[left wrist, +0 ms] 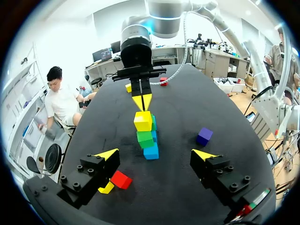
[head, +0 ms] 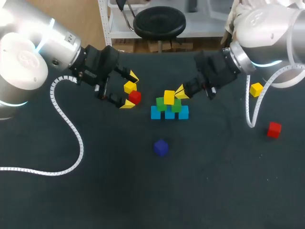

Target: Place the blue cubes, place green cubes on the blue cubes, place the yellow cubes on the green cubes, then place the red cubes on the yellow cubes, and place purple cube on the red cubes.

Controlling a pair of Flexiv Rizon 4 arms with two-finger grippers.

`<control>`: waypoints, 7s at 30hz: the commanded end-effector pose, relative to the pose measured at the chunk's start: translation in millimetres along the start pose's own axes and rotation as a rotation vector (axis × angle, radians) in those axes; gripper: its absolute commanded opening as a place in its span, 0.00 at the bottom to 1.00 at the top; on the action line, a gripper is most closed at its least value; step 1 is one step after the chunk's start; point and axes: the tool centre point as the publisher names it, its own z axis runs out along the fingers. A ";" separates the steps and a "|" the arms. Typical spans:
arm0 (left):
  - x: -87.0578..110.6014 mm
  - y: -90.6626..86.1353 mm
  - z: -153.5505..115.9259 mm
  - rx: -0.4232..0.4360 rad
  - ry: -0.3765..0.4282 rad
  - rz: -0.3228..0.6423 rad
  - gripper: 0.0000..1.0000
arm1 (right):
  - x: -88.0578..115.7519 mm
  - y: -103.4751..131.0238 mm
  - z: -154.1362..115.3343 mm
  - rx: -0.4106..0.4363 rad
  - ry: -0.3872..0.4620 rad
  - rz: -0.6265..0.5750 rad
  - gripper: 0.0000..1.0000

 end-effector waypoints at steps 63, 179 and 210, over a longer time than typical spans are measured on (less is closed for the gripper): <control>-0.7 2.1 0.3 0.005 0.006 -0.002 1.00 | 7.6 -14.3 3.1 0.005 0.021 0.004 0.00; -0.7 2.1 0.3 0.005 0.006 -0.002 1.00 | 16.4 1.1 -45.8 0.109 0.045 0.025 0.15; -0.7 2.1 0.3 0.005 0.006 -0.002 1.00 | 71.2 9.2 -120.5 0.219 0.028 0.145 1.00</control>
